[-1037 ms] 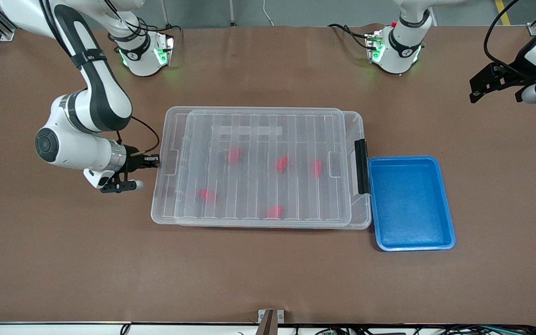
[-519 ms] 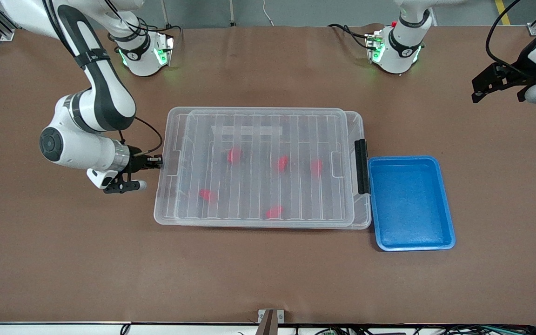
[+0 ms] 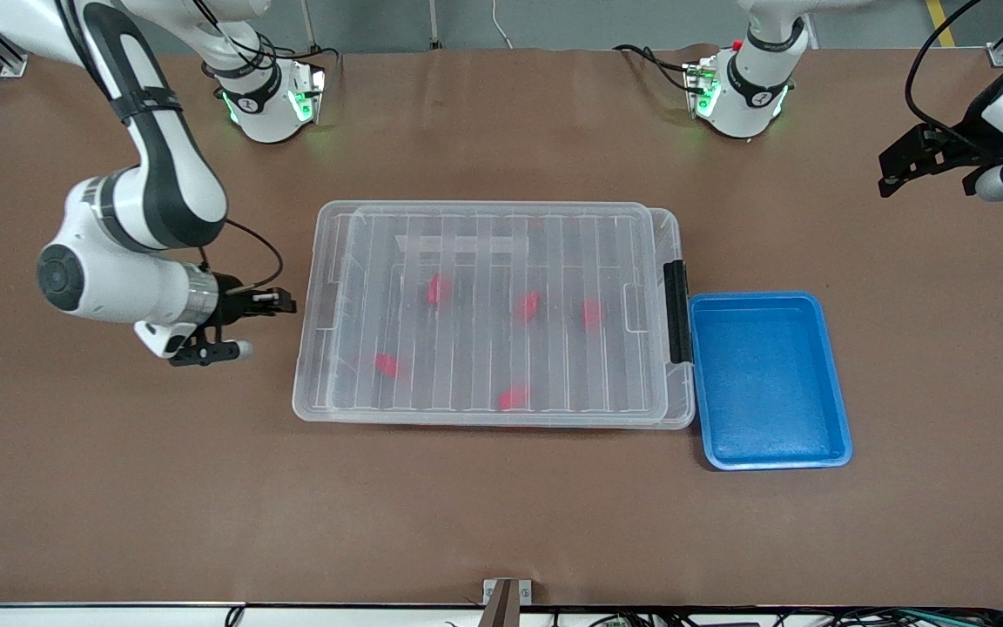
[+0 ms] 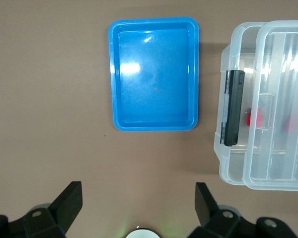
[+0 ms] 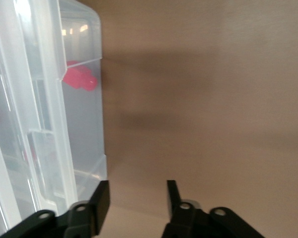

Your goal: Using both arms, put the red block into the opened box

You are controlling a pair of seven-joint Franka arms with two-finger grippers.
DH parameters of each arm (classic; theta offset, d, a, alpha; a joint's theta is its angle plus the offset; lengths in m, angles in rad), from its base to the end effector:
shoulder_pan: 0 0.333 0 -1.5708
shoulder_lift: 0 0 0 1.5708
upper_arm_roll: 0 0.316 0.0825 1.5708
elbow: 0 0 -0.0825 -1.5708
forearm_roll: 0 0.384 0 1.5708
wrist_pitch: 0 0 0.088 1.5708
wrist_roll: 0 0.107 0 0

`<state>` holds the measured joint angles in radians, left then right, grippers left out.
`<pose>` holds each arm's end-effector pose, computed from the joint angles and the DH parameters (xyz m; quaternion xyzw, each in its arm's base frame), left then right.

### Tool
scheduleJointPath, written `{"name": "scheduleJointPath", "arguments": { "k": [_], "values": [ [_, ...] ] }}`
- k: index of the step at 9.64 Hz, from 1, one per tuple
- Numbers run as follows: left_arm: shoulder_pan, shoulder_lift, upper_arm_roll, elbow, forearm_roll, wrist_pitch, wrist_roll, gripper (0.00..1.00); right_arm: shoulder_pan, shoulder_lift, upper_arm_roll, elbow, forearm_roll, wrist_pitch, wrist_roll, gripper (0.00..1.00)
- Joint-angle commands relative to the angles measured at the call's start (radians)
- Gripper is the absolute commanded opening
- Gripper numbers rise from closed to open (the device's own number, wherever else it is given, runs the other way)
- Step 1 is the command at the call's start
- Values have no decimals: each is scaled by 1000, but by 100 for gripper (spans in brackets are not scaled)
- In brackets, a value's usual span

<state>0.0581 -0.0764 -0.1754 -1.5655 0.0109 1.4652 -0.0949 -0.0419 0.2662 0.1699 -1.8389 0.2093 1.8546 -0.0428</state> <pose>0.5160 -0.0636 0.6583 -0.9998 0.0104 0.0112 0.0133 0.5885 0.0869 0.3705 -0.9844 -0.0426 0.1279 0.1129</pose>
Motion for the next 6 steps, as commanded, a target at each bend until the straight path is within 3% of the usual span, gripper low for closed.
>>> {"name": "scheduleJointPath", "arguments": {
  "k": [1,3,5,6],
  "values": [
    [3,29,-1,4,-22,-14,24,100,-3,-91,-51,87,-115,-106,32,100],
    [3,30,-1,4,-22,-14,24,100,31,-220,-165,93,-142,-118,104,100],
    [3,30,-3,4,-22,-14,24,100,31,-240,-191,255,-258,-278,124,100],
    [2,30,-1,2,-23,-14,24,100,17,-237,-194,326,-261,-343,183,100]
  ]
}}
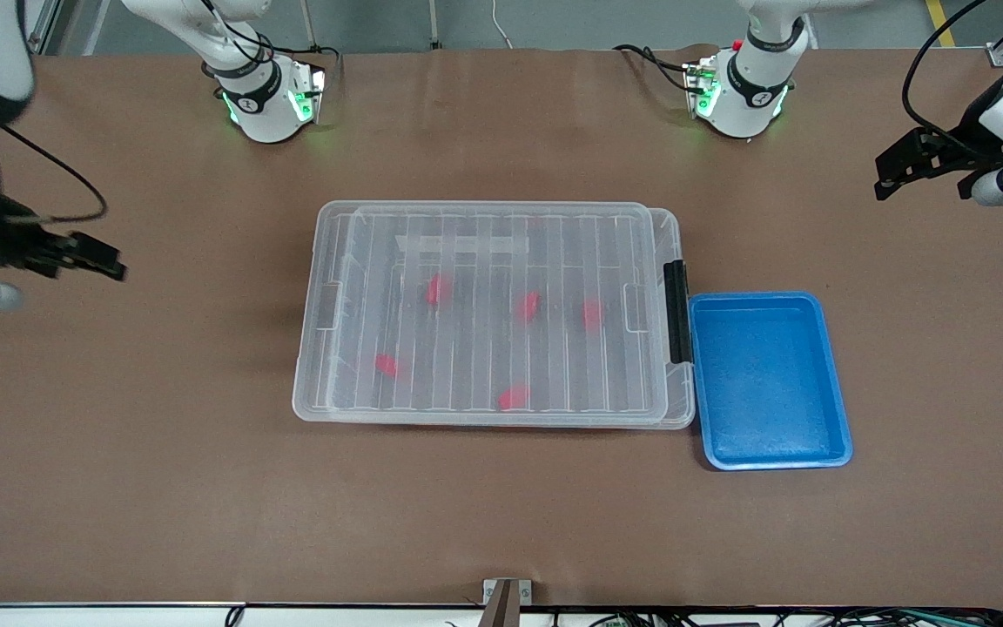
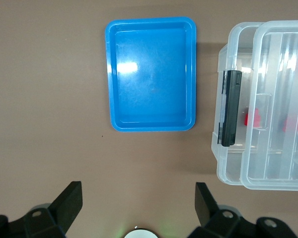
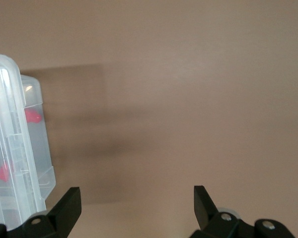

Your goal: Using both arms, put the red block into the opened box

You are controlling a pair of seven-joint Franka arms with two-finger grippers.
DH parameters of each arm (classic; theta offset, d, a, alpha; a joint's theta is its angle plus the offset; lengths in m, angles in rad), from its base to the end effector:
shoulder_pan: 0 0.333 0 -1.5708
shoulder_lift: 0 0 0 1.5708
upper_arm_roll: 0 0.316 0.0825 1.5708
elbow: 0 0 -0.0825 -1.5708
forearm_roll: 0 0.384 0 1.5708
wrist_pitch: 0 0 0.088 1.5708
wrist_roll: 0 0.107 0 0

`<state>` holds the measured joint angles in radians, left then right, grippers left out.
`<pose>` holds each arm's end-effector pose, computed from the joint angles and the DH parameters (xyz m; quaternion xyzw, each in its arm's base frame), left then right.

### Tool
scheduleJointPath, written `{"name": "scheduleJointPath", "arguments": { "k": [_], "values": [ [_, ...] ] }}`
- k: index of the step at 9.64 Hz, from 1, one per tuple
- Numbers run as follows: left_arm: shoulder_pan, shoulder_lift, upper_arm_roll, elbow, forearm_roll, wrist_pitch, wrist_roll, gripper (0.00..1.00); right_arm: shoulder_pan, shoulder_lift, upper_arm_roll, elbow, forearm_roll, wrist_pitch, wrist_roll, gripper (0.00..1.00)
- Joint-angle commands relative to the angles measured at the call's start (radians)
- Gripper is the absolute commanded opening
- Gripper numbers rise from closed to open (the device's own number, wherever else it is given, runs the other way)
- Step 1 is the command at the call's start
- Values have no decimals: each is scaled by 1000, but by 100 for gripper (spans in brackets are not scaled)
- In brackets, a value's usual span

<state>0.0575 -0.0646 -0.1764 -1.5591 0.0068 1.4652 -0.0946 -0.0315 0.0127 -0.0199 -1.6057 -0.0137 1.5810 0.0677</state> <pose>0.5197 -0.0648 0.6551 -0.9998 0.0116 0.0141 0.0106 0.5571 -0.0300 0.6019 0.9980 -0.0593 -0.0186 0.0071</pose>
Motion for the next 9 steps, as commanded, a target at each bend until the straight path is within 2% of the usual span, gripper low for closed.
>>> {"name": "scheduleJointPath", "arguments": {
  "k": [1,4,6,9],
  "values": [
    [2,19,-2,-3,-19,-14,24,100,-2,12,-6,134,-35,-108,90,100],
    [2,19,-2,-4,-19,-14,24,100,-37,16,-9,252,-26,-242,77,100],
    [1,19,-2,-2,-19,-14,24,100,-38,18,-6,248,-31,-246,74,100],
    [4,19,-2,-2,-27,-14,24,100,-38,20,-8,210,-20,-113,64,100]
  ]
}}
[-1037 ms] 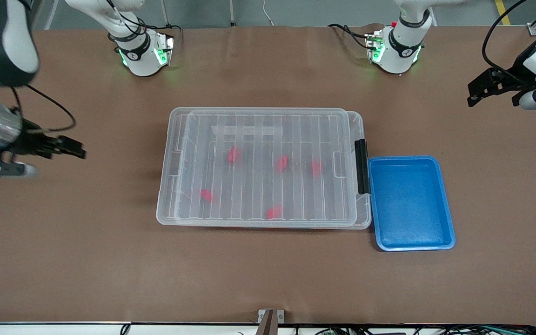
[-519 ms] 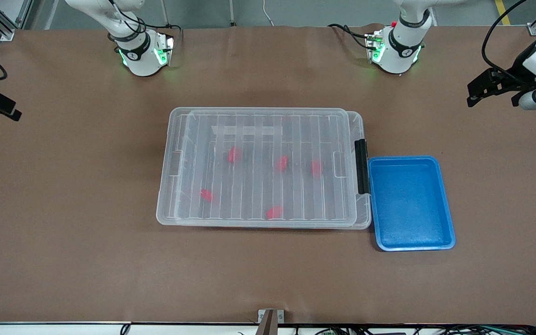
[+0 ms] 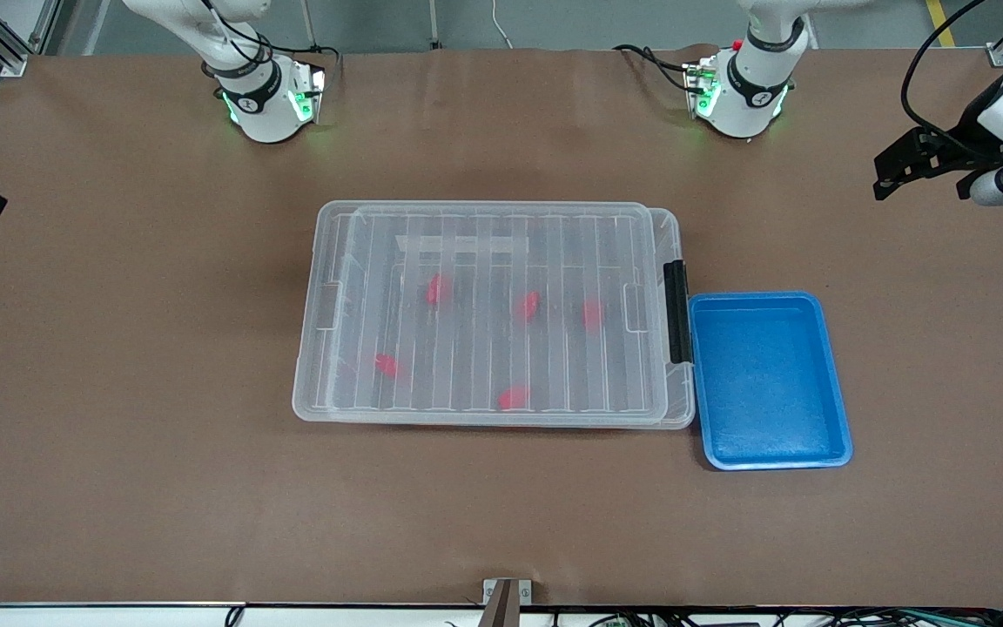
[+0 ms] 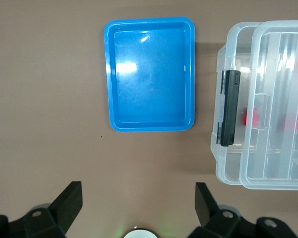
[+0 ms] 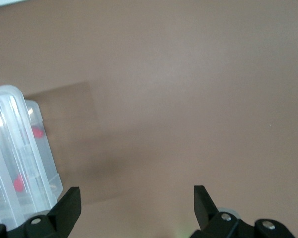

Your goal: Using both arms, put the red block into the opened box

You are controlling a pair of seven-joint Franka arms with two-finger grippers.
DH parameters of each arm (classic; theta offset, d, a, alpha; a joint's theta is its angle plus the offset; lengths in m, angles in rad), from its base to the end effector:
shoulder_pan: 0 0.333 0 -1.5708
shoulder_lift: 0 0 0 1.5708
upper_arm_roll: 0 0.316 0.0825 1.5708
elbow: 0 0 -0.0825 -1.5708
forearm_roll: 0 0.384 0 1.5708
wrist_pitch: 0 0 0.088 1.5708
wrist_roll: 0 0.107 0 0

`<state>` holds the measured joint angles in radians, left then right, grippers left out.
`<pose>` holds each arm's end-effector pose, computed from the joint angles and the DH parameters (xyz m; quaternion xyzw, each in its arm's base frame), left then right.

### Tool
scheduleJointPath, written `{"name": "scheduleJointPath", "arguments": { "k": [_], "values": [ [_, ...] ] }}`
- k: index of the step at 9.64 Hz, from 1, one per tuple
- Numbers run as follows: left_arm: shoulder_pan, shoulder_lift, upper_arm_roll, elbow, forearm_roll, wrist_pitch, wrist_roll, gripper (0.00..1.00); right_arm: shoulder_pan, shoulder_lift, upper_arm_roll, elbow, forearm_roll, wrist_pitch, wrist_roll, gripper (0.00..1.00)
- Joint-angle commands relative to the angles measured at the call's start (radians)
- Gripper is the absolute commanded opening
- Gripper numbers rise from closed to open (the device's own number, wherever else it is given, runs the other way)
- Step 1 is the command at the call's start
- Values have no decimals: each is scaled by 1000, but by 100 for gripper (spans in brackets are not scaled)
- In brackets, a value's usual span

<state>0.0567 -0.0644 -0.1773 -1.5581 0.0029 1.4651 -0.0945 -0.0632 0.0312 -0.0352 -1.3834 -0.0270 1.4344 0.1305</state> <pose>0.5195 -0.0661 0.6555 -0.9998 0.0127 0.0140 0.0087 0.5460 -0.0567 0.6823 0.9931 -0.1161 0.0101 0.0137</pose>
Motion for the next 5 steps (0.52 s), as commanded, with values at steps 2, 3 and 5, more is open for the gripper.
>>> {"name": "scheduleJointPath", "arguments": {
  "k": [2,3,5],
  "values": [
    [5,20,-1,-3,-23,-14,24,100,-7,-1,9,-16,-10,24,1,100],
    [3,20,-1,-3,-23,-14,24,100,-4,-1,9,-16,-10,24,1,100],
    [3,20,-1,-3,-23,-14,22,100,-6,-1,9,-14,-10,9,1,100]
  ]
}}
